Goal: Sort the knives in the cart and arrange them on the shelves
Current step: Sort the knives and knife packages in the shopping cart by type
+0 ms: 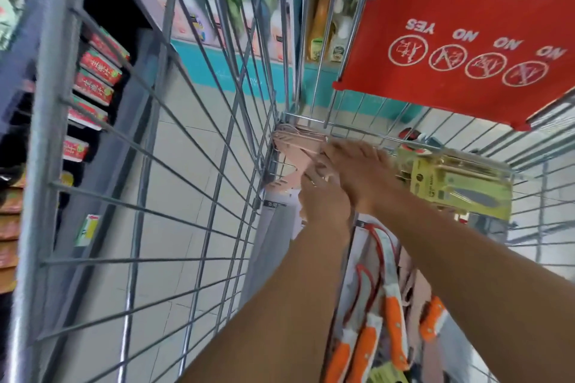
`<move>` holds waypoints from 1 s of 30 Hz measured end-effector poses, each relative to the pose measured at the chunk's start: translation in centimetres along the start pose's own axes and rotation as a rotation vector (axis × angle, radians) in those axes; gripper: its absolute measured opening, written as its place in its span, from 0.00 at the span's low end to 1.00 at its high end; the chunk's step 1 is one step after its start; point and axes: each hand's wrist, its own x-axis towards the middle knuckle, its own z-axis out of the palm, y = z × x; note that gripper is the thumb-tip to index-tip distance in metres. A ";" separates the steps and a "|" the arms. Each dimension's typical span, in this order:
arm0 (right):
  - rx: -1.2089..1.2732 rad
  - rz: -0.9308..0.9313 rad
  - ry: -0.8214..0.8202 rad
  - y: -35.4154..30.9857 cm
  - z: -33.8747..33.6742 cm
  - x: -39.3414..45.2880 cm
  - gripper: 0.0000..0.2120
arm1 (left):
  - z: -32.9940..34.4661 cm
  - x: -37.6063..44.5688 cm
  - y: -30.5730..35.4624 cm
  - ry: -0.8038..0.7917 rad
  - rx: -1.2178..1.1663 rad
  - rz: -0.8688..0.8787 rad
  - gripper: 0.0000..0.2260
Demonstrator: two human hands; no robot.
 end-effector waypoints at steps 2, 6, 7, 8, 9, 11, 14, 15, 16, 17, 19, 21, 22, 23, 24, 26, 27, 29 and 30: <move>0.016 -0.003 -0.008 0.0 0.0 -0.3 0.45 | 0.0 0.2 -1.1 -0.004 0.084 0.064 0.15; 0.024 0.006 0.024 0.2 -0.1 -1.4 0.43 | -0.6 -0.4 -2.7 -0.048 0.366 0.194 0.25; 0.030 0.013 0.029 0.2 -0.1 -1.7 0.42 | -1.0 -0.5 -2.8 -0.062 0.429 0.223 0.27; 0.047 0.025 0.033 0.3 -0.1 -2.3 0.41 | -1.4 -0.6 -2.9 -0.054 0.468 0.254 0.29; 0.066 0.040 0.046 0.3 0.0 -2.9 0.39 | -1.7 -0.7 -2.9 -0.049 0.494 0.282 0.30; 0.074 0.062 0.094 0.2 0.5 -4.8 0.35 | -2.4 -1.5 -3.3 -0.055 0.570 0.374 0.27; 0.074 0.125 0.131 -0.3 2.0 -8.4 0.32 | -3.0 -3.6 -4.7 -0.140 0.685 0.577 0.20; 0.104 0.156 0.127 -0.5 2.5 -9.7 0.31 | -3.1 -4.5 -5.2 -0.180 0.720 0.636 0.19; 0.126 0.179 0.116 -0.8 3.1 -11.1 0.30 | -3.2 -5.2 -6.1 -0.216 0.765 0.697 0.19; 0.135 0.200 0.103 -1.0 3.7 -12.6 0.29 | -3.2 -6.0 -6.9 -0.256 0.835 0.731 0.19; 0.204 0.272 0.113 -1.5 4.9 -15.4 0.27 | -3.2 -7.2 -9.0 -0.325 0.974 0.768 0.23; 0.301 0.367 0.159 -1.9 5.7 -18.1 0.25 | -3.2 -8.5 -11.0 -0.366 1.038 0.783 0.23; 0.329 0.411 0.170 -2.0 6.2 -19.3 0.25 | -3.2 -9.1 -11.8 -0.379 1.042 0.785 0.23; 0.350 0.458 0.166 -2.1 6.6 -20.4 0.25 | -3.2 -9.7 -12.5 -0.402 1.056 0.790 0.24; 0.374 0.507 0.157 -2.1 7.1 -21.3 0.25 | -3.2 -10.1 -13.2 -0.435 1.088 0.804 0.26; 0.423 0.592 0.126 -2.0 7.8 -23.0 0.27 | -3.1 -10.7 -14.4 -0.512 1.184 0.843 0.29; 0.419 0.608 0.097 -1.9 8.2 -23.6 0.27 | -2.9 -10.7 -14.8 -0.539 1.237 0.872 0.30; 0.348 0.595 0.034 -1.9 8.9 -24.7 0.29 | -2.6 -10.7 -15.4 -0.583 1.341 0.932 0.29; 0.328 0.597 0.031 -1.9 9.1 -25.1 0.29 | -2.4 -10.7 -15.4 -0.604 1.382 0.954 0.30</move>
